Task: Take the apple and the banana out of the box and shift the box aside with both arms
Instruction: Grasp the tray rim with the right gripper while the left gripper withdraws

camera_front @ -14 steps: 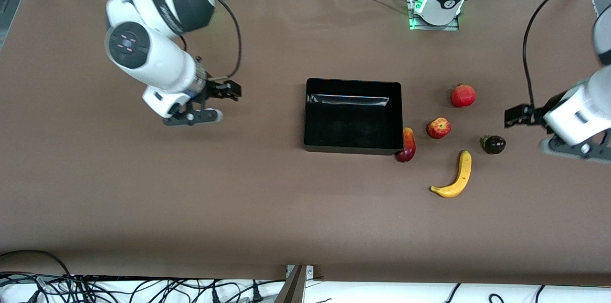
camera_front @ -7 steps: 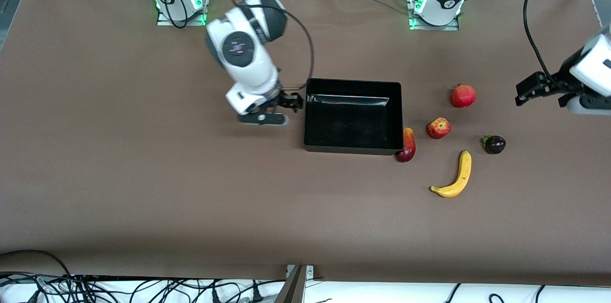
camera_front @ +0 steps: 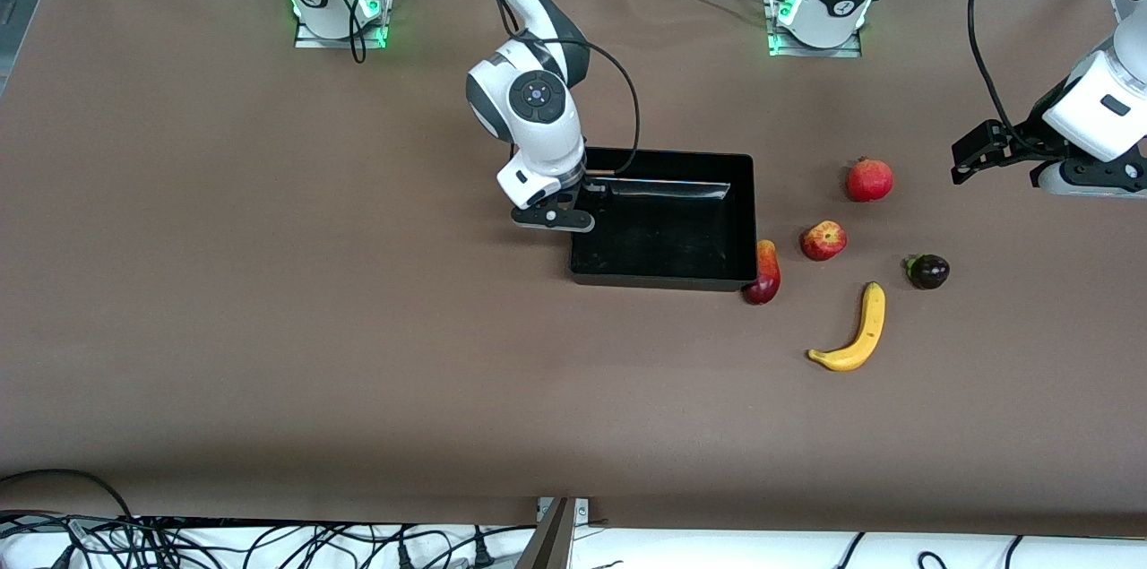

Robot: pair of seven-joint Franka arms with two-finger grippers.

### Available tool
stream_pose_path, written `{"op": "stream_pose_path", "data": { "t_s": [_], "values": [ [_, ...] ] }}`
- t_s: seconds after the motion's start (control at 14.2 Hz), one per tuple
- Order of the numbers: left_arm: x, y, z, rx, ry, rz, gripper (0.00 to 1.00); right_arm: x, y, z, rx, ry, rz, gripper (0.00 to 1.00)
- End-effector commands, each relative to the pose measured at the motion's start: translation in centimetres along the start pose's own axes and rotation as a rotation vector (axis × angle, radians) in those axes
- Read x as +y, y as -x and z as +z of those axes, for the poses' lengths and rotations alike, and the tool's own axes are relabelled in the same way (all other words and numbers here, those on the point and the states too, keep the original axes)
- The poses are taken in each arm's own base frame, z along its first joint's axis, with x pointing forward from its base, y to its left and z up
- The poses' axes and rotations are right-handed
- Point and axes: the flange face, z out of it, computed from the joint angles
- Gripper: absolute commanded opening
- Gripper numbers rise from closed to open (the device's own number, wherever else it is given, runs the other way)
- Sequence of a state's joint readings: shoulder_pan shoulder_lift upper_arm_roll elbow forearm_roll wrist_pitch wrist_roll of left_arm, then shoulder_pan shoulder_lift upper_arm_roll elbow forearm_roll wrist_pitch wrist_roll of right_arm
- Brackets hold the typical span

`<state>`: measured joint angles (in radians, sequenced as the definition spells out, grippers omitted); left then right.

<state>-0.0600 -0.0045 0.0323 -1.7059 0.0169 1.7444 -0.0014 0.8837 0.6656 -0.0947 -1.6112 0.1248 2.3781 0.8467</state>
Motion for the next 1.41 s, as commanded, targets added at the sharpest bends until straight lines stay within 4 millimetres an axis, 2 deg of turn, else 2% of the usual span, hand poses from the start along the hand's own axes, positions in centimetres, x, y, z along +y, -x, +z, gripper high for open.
{"op": "stream_pose_path", "data": {
  "t_s": [0.0,0.21,0.28,0.7,0.84,0.91,1.06,1.34],
  "values": [
    [0.3,0.3,-0.2,0.000,0.007,-0.009,1.00,-0.6,0.2,0.7,0.027,0.005,-0.002,0.67],
    [0.3,0.5,-0.3,-0.009,0.007,-0.009,1.00,-0.3,0.0,0.7,0.029,0.010,-0.009,0.10],
    [0.3,0.5,-0.3,-0.011,0.007,-0.009,1.00,-0.3,-0.1,0.6,0.030,0.009,-0.009,0.00],
    [0.4,0.6,-0.6,-0.020,0.007,-0.008,1.00,0.5,-1.2,-0.3,0.036,0.019,-0.005,0.00],
    [0.4,0.6,-0.6,-0.022,0.007,-0.008,1.00,1.1,-2.1,-1.5,0.034,0.028,-0.002,0.00],
    [0.4,0.6,-0.6,-0.022,0.007,-0.006,1.00,1.7,-3.1,-2.8,0.031,0.041,-0.007,0.00],
    [0.5,0.6,-0.7,-0.020,0.007,-0.003,1.00,3.2,-5.2,-5.4,0.009,0.065,-0.043,0.00],
    [0.6,0.4,-0.4,-0.018,0.007,-0.001,1.00,9.1,-9.9,-10.2,-0.048,0.082,-0.114,0.00]
  ]
}}
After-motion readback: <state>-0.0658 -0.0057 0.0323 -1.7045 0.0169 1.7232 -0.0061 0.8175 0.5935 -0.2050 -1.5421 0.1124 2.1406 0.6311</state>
